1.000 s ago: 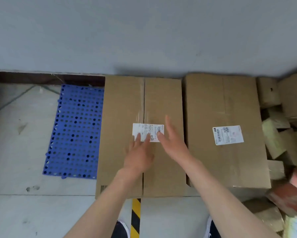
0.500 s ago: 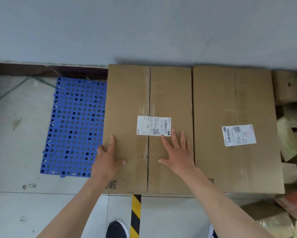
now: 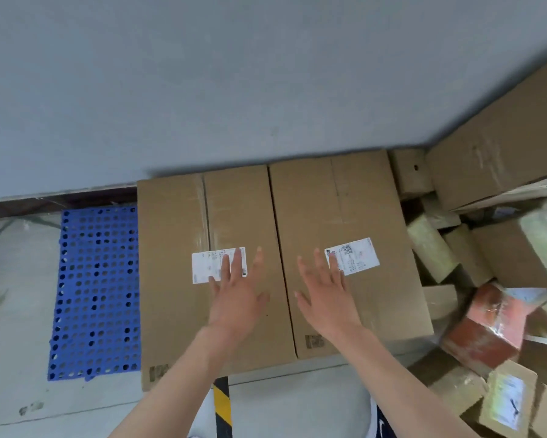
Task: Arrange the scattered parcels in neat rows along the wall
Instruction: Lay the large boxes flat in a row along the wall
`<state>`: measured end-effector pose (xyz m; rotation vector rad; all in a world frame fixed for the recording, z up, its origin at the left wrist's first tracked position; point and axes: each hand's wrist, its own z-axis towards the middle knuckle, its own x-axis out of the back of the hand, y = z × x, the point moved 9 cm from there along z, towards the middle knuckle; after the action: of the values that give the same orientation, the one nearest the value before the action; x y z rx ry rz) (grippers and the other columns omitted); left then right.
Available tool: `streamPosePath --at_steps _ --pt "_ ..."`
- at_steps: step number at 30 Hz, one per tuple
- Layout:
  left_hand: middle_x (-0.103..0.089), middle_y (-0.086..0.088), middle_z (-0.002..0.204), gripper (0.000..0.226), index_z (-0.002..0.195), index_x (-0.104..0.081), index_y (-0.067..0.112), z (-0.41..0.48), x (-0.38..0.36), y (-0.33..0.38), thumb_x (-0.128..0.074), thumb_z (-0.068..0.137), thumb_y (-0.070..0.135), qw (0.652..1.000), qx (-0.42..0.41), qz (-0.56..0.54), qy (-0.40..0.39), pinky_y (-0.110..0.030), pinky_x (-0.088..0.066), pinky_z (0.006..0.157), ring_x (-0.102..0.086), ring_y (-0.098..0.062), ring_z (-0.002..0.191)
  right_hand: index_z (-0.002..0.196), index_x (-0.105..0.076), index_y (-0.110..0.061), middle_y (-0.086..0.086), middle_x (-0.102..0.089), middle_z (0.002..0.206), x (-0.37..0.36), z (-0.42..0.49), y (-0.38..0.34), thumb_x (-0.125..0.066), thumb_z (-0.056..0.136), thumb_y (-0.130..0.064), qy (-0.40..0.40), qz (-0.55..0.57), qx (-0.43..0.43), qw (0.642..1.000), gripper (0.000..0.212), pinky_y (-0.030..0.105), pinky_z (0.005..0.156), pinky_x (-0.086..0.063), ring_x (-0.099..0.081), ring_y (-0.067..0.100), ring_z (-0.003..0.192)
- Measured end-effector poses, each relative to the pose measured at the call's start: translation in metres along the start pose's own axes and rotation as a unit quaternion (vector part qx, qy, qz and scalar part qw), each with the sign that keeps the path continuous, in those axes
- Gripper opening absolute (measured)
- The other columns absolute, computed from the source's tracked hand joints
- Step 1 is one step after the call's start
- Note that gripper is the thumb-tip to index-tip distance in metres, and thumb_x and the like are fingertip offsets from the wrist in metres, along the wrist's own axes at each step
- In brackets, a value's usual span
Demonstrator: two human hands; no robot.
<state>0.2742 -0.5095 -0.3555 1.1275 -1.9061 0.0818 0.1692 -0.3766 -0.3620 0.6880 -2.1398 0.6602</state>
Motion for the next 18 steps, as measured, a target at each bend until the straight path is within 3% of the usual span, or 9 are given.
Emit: streamPosePath --at_steps 4,7,10,12,16,18 --pt "-0.008 -0.013 0.163 0.081 0.149 0.019 0.047 0.003 0.025 0.127 -0.046 0.099 0.046 0.998 -0.056 -0.033 -0.008 -0.056 -0.011 0.119 0.003 -0.029 0.151 0.156 0.004 -0.031 0.003 0.01 0.165 0.085 -0.041 0.107 -0.033 0.102 -0.044 0.074 0.093 -0.07 0.991 0.067 0.046 0.122 -0.01 0.017 0.028 0.149" --pt "-0.022 -0.007 0.16 0.076 0.152 0.007 0.046 0.009 0.041 0.223 -0.045 0.097 0.054 0.995 -0.076 -0.06 -0.01 -0.055 -0.019 0.118 -0.01 -0.028 0.15 0.156 -0.009 -0.027 0.001 -0.004 0.165 0.148 -0.078 0.2 -0.039 0.101 -0.043 0.142 0.189 -0.141 0.961 0.065 0.042 0.121 -0.016 0.006 0.022 0.151" --pt "-0.016 0.004 0.163 0.074 0.154 -0.002 0.043 0.025 0.06 0.329 -0.042 0.095 0.061 0.991 -0.119 -0.066 -0.003 -0.051 -0.013 0.12 -0.009 -0.022 0.15 0.154 -0.018 -0.032 -0.004 -0.016 0.162 0.207 -0.107 0.299 -0.044 0.1 -0.042 0.219 0.308 -0.216 0.9 0.061 0.039 0.115 -0.03 -0.018 0.019 0.148" --pt "-0.019 0.004 0.162 0.072 0.155 -0.012 0.035 0.044 0.077 0.405 -0.043 0.095 0.061 0.982 -0.154 -0.106 0.01 -0.04 -0.015 0.118 -0.015 -0.017 0.149 0.154 -0.02 -0.029 -0.003 -0.025 0.16 0.247 -0.119 0.36 -0.046 0.099 -0.044 0.269 0.374 -0.25 0.852 0.063 0.033 0.11 -0.031 -0.029 0.016 0.143" --pt "-0.037 -0.004 0.154 0.066 0.15 -0.034 0.02 0.097 0.131 0.539 -0.05 0.095 0.054 0.955 -0.186 -0.218 0.075 -0.027 -0.024 0.105 -0.034 -0.017 0.14 0.155 -0.017 -0.024 -0.001 -0.03 0.159 0.317 -0.118 0.451 -0.048 0.093 -0.059 0.336 0.5 -0.268 0.752 0.078 0.04 0.116 -0.027 -0.029 0.016 0.144" --pt "-0.04 -0.005 0.151 0.065 0.147 -0.038 0.017 0.123 0.155 0.59 -0.052 0.095 0.053 0.948 -0.209 -0.212 0.111 -0.025 -0.026 0.102 -0.037 -0.019 0.137 0.156 -0.011 -0.026 0.0 -0.023 0.162 0.338 -0.107 0.477 -0.049 0.089 -0.067 0.329 0.54 -0.262 0.729 0.087 0.043 0.117 -0.025 -0.025 0.018 0.146"
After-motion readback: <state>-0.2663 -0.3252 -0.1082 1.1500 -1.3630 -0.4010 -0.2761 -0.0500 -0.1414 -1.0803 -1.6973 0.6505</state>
